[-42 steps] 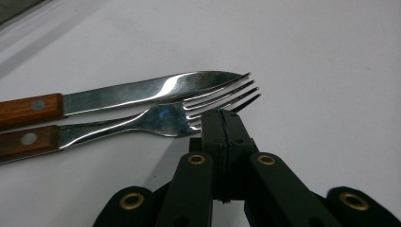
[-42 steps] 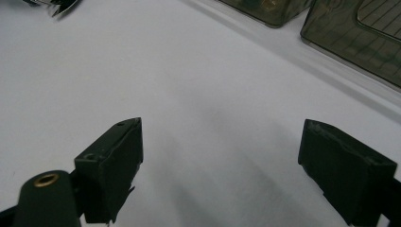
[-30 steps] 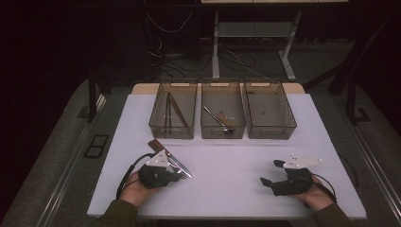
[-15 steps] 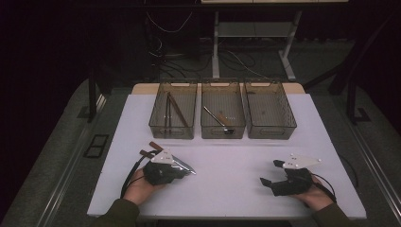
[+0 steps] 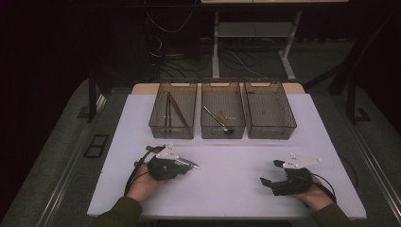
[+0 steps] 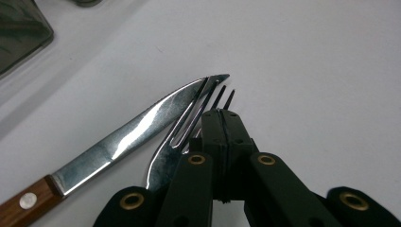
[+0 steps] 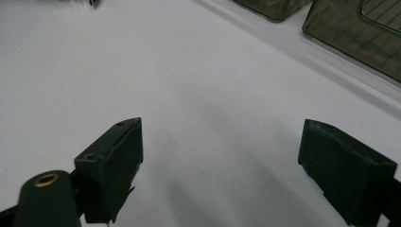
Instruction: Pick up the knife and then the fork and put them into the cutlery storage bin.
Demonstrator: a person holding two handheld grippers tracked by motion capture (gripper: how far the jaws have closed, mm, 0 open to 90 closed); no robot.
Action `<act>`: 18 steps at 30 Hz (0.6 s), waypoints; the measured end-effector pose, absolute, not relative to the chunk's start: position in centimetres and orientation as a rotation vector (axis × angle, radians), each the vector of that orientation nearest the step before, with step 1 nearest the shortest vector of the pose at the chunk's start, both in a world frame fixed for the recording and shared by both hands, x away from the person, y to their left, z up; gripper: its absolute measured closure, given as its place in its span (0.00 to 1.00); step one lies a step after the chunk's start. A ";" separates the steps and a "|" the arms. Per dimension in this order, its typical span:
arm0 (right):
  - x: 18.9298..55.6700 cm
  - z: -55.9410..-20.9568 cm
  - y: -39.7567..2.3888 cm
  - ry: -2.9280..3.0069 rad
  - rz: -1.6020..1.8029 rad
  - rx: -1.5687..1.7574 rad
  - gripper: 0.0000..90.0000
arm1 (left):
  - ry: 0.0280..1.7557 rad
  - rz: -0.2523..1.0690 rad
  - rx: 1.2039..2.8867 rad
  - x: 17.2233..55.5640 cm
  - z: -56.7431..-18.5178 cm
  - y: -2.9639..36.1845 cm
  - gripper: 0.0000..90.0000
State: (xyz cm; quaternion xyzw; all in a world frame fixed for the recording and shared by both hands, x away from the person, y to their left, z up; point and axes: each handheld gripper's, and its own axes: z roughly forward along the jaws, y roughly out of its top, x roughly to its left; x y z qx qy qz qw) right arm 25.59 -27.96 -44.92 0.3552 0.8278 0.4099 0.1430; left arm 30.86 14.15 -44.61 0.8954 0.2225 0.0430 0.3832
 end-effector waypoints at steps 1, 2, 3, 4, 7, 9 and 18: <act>25.6 -44.9 -28.0 2.389 1.182 1.024 0.16 | 0.569 0.110 2.282 31.0 -44.6 14.1 0.99; 25.6 -44.9 -28.0 2.389 1.182 1.022 0.17 | 0.569 0.114 2.282 31.1 -44.6 14.0 0.99; 25.6 -44.9 -28.0 2.389 1.182 1.023 0.17 | 0.570 0.117 2.283 31.3 -44.6 13.9 0.99; 25.6 -44.9 -28.0 2.389 1.183 1.023 0.16 | 0.566 0.122 2.286 31.4 -44.6 13.9 0.99; 25.6 -45.0 -28.0 2.390 1.180 1.027 0.16 | 0.583 0.129 2.282 31.7 -44.6 13.6 0.99; 25.6 -45.0 -28.0 2.391 1.179 1.027 0.16 | 0.587 0.137 2.281 32.0 -44.5 13.5 0.99; 25.6 -44.9 -28.0 2.389 1.187 1.022 0.17 | 0.594 0.152 2.283 32.4 -44.3 13.4 0.99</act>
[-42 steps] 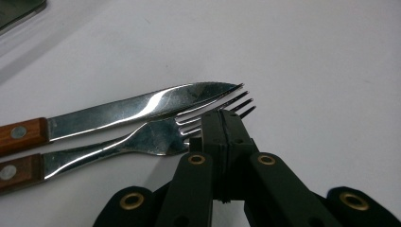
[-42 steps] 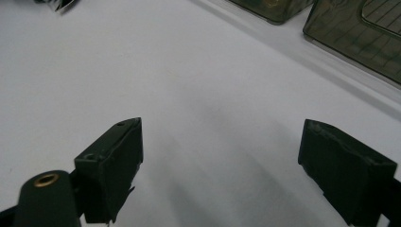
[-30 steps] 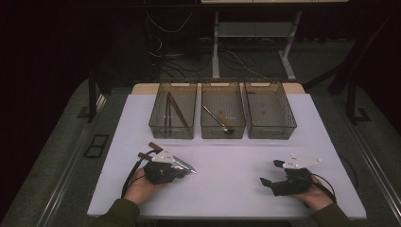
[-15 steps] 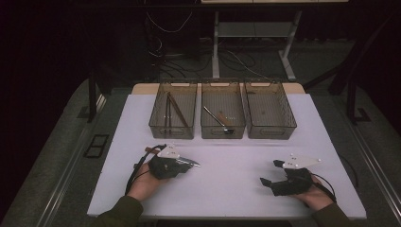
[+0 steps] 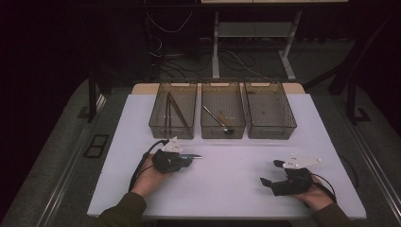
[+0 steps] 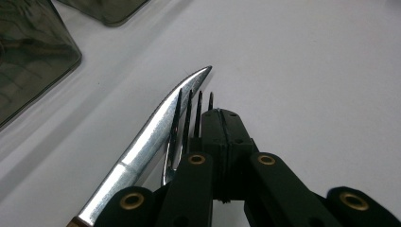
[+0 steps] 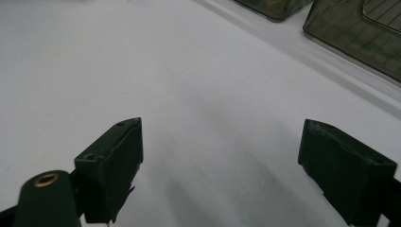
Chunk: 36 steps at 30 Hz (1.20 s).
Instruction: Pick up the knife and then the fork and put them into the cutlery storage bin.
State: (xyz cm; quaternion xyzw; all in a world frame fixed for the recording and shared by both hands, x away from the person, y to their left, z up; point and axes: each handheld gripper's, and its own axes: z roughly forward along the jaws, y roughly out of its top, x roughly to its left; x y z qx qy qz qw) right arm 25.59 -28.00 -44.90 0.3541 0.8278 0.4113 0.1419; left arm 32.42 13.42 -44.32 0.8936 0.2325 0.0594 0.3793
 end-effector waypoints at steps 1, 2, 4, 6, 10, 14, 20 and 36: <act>25.6 -44.9 -28.0 2.388 1.189 1.019 0.17 | 0.598 0.149 2.274 32.4 -44.2 13.5 0.99; 25.6 -44.9 -28.0 2.389 1.190 1.020 0.16 | 0.603 0.148 2.257 32.3 -44.0 13.7 0.99; 25.5 -44.8 -28.0 2.387 1.193 1.019 0.17 | 0.601 0.152 2.244 32.0 -43.5 14.3 0.93; 25.5 -44.8 -28.0 2.387 1.194 1.018 0.16 | 0.607 0.163 2.240 31.7 -43.2 14.9 0.88; 25.5 -44.8 -28.0 2.388 1.197 1.014 0.17 | 0.644 0.191 2.238 31.1 -42.8 17.3 0.74; 25.5 -44.8 -28.0 2.390 1.197 1.011 0.16 | 0.664 0.189 2.231 30.7 -42.7 20.0 0.66; 25.6 -44.8 -28.0 2.393 1.197 1.011 0.16 | 0.684 0.153 2.248 30.2 -43.8 22.4 0.64; 25.5 -44.8 -27.9 2.394 1.200 1.004 0.17 | 0.621 0.194 2.334 29.9 -44.3 21.7 0.83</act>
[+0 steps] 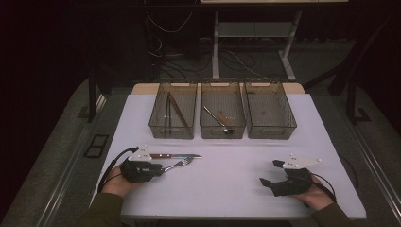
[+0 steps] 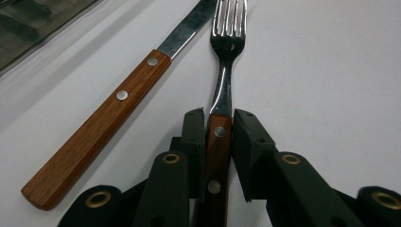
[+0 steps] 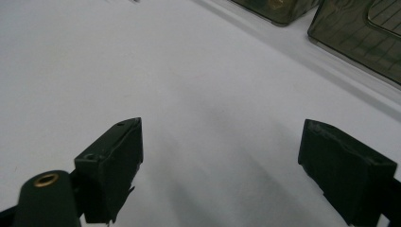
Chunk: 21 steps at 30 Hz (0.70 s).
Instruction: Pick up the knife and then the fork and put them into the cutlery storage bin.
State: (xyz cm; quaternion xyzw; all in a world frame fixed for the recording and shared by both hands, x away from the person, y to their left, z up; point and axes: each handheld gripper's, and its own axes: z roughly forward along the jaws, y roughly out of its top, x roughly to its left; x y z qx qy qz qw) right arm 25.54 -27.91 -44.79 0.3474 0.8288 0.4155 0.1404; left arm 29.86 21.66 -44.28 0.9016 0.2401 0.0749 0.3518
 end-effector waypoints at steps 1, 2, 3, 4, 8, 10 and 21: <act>25.5 -44.8 -27.9 2.394 1.201 1.004 0.17 | 0.611 0.187 2.340 29.9 -44.2 21.6 0.83; 25.5 -44.8 -27.9 2.395 1.200 1.005 0.16 | 0.604 0.181 2.341 29.8 -44.2 21.6 0.84; 25.5 -44.8 -27.9 2.396 1.201 1.003 0.16 | 0.608 0.182 2.339 29.8 -44.2 21.5 0.85; 25.5 -44.8 -27.9 2.394 1.202 1.002 0.17 | 0.610 0.182 2.344 29.7 -44.2 21.4 0.85; 25.5 -44.8 -27.9 2.398 1.203 1.006 0.16 | 0.613 0.173 2.340 29.8 -44.2 21.4 0.85; 25.6 -44.7 -27.9 2.399 1.211 1.014 0.16 | 0.604 0.185 2.347 29.7 -44.1 21.4 0.85; 25.7 -44.4 -28.1 2.380 1.246 1.045 0.16 | 0.618 0.172 2.292 29.3 -43.1 20.1 0.85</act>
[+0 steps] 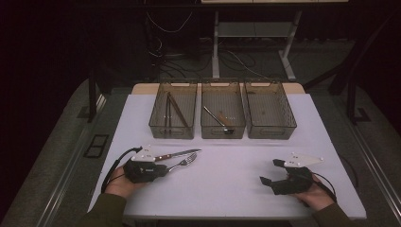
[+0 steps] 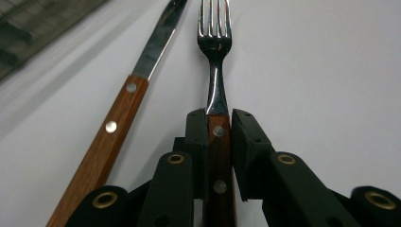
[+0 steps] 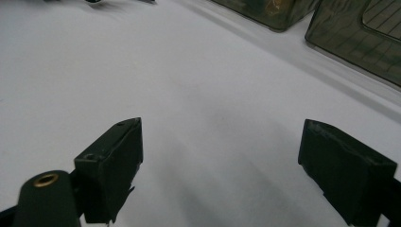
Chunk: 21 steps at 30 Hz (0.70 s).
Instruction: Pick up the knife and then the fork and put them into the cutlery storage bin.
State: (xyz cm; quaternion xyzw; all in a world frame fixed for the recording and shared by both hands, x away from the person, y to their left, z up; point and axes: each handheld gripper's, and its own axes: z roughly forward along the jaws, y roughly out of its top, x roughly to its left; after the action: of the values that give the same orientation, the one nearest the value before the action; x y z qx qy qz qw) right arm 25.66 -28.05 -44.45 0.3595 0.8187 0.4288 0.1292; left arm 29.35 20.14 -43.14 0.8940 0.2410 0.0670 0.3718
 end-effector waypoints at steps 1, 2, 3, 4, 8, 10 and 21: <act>25.7 -44.4 -28.0 2.380 1.252 1.045 0.16 | 0.612 0.176 2.291 29.3 -43.0 20.0 0.85; 25.7 -44.3 -28.0 2.386 1.248 1.043 0.16 | 0.615 0.183 2.285 29.2 -42.8 19.8 0.85; 25.8 -44.2 -28.0 2.393 1.241 1.046 0.16 | 0.615 0.184 2.278 29.1 -42.6 19.5 0.85; 25.9 -44.0 -27.9 2.397 1.235 1.056 0.17 | 0.614 0.180 2.265 29.0 -42.5 19.2 0.85; 26.3 -43.1 -28.0 2.394 1.291 1.079 0.16 | 0.611 0.193 2.243 28.7 -41.7 17.7 0.85; 26.5 -42.6 -27.9 2.382 1.317 1.077 0.16 | 0.613 0.191 2.237 28.6 -41.5 17.0 0.85; 28.0 -41.3 -26.1 2.377 1.419 1.127 0.17 | 0.567 0.186 2.198 28.8 -40.6 12.4 0.85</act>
State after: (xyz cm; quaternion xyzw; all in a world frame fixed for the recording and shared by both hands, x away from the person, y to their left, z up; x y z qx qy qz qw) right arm 28.04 -26.09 -41.33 0.3760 0.7929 0.4734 0.0761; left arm 28.77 12.37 -40.65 0.8765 0.2262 0.0740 0.4185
